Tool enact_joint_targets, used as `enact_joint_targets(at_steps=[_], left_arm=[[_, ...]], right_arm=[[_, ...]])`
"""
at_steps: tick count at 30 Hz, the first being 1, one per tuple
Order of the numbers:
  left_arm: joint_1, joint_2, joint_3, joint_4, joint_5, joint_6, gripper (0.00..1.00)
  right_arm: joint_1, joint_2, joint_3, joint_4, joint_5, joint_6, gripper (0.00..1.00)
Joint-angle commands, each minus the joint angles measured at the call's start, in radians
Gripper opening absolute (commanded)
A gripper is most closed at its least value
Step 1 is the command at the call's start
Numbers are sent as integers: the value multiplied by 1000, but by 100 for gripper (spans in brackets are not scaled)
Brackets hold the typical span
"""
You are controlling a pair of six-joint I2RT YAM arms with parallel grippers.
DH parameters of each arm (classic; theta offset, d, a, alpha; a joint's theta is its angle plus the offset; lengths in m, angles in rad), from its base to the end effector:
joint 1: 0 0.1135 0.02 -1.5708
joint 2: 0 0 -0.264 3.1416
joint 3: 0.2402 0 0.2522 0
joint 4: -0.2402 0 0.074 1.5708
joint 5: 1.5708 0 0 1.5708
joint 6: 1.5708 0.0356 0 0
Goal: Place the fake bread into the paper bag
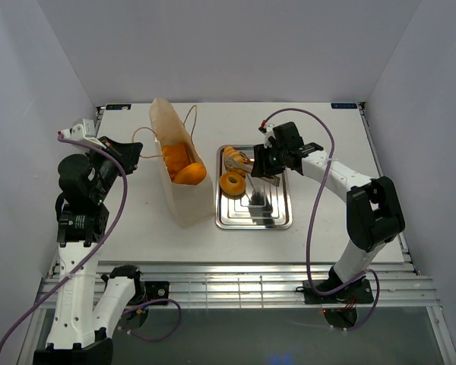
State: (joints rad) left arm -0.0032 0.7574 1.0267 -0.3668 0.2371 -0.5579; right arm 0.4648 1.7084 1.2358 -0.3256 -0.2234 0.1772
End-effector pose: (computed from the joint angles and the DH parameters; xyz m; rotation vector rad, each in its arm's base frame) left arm 0.1564 -0.0089 0.4073 -0.2877 1.6789 -0.6191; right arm 0.3339 0.1763 0.2391 -0.4553 2.3755 0.5673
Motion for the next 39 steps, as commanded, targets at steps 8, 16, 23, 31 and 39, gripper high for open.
enact_joint_targets(at_steps=[8, 16, 23, 31, 39], left_arm=[[2, -10, 12, -14, 10, 9, 0], [2, -15, -1, -9, 8, 3, 0], [2, -13, -7, -6, 7, 1, 0], [2, -15, -7, -4, 10, -5, 0], [2, -17, -1, -6, 16, -10, 0]], right_arm=[[-12, -96, 85, 19, 50, -4, 43], [-12, -234, 276, -72, 21, -1, 43], [15, -360, 450, -39, -102, 80, 42], [214, -345, 626, -61, -91, 108, 42], [342, -360, 460, 98, -142, 217, 43]])
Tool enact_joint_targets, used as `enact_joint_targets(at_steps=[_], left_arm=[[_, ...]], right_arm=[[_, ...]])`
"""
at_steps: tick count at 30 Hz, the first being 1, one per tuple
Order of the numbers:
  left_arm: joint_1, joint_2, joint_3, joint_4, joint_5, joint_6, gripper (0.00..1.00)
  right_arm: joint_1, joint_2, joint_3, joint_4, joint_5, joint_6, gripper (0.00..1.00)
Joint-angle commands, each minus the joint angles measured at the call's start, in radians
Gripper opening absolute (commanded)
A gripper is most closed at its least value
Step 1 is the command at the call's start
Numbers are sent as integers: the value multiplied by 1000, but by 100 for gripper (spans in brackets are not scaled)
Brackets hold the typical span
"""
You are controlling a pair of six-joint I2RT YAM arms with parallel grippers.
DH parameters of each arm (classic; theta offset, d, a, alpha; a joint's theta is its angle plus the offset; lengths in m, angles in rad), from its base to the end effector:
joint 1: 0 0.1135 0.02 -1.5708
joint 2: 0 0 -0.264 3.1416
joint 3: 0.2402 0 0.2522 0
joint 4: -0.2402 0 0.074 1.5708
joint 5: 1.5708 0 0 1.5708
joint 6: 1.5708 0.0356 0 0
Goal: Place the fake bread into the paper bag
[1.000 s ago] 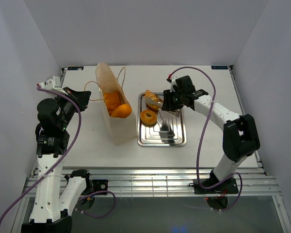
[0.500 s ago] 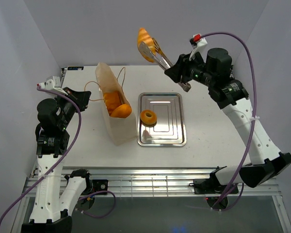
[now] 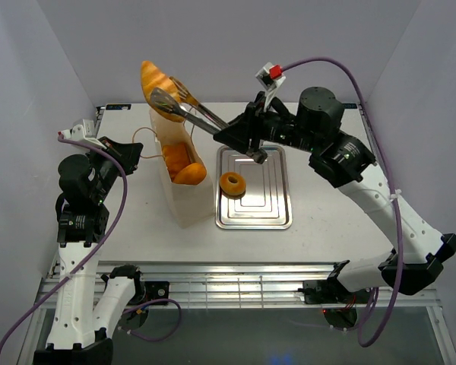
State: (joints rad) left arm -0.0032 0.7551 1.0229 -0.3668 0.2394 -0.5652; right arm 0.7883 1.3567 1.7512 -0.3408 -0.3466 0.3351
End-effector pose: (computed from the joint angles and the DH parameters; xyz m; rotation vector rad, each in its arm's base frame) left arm 0.1561 -0.0089 0.4064 -0.2928 1.6804 -0.6263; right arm 0.1848 0.2031 0.5268 -0.6512 1.5014 1.1429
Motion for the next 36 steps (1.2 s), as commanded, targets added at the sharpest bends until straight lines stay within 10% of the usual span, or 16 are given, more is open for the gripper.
enact_joint_targets(at_steps=[1, 36], left_arm=[[2, -14, 6, -4, 15, -2, 0], [2, -19, 23, -20, 17, 1, 0]], right_arm=[[34, -10, -97, 127, -8, 73, 43], [83, 114, -42, -63, 242, -4, 60]])
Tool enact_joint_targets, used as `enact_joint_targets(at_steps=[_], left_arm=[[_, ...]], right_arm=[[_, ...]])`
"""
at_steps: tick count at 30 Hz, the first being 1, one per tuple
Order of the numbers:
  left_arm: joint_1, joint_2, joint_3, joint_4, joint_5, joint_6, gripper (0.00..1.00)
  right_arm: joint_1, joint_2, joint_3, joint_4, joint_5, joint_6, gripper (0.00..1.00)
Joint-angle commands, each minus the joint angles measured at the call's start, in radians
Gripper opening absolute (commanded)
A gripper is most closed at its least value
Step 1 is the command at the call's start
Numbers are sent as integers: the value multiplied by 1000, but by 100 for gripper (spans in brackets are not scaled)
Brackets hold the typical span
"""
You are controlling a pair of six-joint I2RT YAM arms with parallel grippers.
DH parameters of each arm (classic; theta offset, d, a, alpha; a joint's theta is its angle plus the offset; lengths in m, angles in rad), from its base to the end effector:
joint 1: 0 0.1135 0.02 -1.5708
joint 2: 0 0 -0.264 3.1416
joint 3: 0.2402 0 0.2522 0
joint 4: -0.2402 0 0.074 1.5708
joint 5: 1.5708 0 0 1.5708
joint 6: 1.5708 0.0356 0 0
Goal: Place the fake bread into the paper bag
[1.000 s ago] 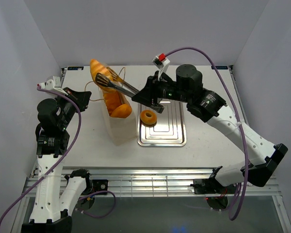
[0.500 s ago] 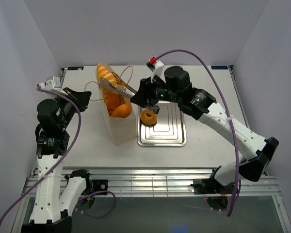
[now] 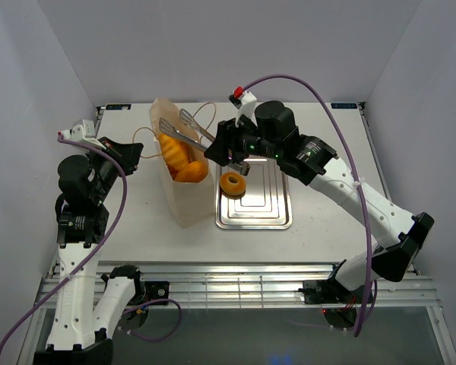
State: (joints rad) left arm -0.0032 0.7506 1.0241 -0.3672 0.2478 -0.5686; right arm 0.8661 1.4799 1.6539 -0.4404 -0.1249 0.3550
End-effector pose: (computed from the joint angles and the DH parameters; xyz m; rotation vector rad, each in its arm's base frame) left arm 0.1546 -0.0092 0.4073 -0.2875 1.6769 -0.6361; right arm 0.2119 0.2561 0.4491 -0.5817 1.8589 0.9515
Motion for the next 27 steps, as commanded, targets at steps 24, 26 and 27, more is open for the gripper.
enact_joint_targets(at_steps=[24, 26, 27], left_arm=[[2, -19, 7, -15, 13, 1, 0], [2, -17, 7, -15, 15, 1, 0], [2, -16, 8, -15, 16, 1, 0]], right_arm=[[5, -291, 126, -14, 327, -160, 61], [4, -325, 98, -26, 417, -189, 62], [4, -360, 58, -26, 509, -212, 62]])
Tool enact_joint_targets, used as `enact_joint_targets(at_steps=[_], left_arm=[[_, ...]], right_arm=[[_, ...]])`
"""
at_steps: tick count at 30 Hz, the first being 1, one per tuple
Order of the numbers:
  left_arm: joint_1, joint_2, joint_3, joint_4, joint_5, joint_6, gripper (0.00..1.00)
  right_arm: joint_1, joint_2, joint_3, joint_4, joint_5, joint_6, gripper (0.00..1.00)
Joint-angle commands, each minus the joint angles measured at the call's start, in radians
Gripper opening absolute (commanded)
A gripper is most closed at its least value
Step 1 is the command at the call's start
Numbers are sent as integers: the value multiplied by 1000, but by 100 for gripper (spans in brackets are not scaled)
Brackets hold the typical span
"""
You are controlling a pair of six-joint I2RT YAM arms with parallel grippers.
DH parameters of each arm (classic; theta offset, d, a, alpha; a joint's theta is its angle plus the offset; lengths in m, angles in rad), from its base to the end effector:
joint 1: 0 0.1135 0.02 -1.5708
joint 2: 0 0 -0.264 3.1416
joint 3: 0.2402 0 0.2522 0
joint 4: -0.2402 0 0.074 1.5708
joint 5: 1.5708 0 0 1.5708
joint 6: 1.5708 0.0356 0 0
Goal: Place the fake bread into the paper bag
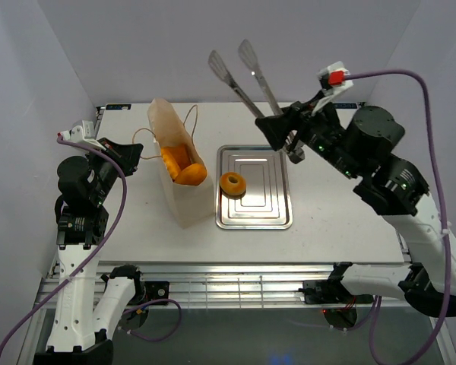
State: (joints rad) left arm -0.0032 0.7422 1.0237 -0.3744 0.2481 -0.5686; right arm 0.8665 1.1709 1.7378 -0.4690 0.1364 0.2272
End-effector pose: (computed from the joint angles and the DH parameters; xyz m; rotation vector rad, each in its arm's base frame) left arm 0.1521 -0.0092 0.4076 -0.2870 1.6762 -0.6364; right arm 0.1334 0.1496 0.5495 -0.3687 1.4782 0.7827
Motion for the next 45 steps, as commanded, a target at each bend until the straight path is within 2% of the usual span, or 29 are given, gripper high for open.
enact_joint_targets(at_steps=[1, 3, 5, 9, 13, 15, 26, 32, 41, 45], left_arm=[[2, -9, 9, -8, 16, 3, 0], [2, -10, 6, -9, 16, 3, 0], [2, -10, 6, -8, 19, 3, 0], [2, -14, 7, -9, 22, 3, 0], [2, -20, 13, -17, 20, 4, 0], [2, -21, 19, -24, 16, 6, 0], [2, -24, 18, -31, 17, 10, 0], [2, -27, 10, -29, 17, 10, 0], [2, -27, -2, -20, 22, 7, 0], [2, -27, -5, -18, 25, 7, 0]], right_arm=[[-1, -66, -49, 4, 290, -97, 63], [-14, -102, -114, 6, 385, -118, 64], [-49, -119, -161, 4, 400, -132, 64], [-142, -140, -276, 3, 327, -103, 63], [-285, -139, -380, 4, 179, -63, 62], [-320, -134, -432, 4, 163, -57, 61], [-440, -142, -624, -10, 117, -45, 61], [-508, -131, -701, -5, 31, -35, 60], [-518, -94, -839, 61, -102, 1, 60], [-537, -82, -897, 110, -237, 33, 61]])
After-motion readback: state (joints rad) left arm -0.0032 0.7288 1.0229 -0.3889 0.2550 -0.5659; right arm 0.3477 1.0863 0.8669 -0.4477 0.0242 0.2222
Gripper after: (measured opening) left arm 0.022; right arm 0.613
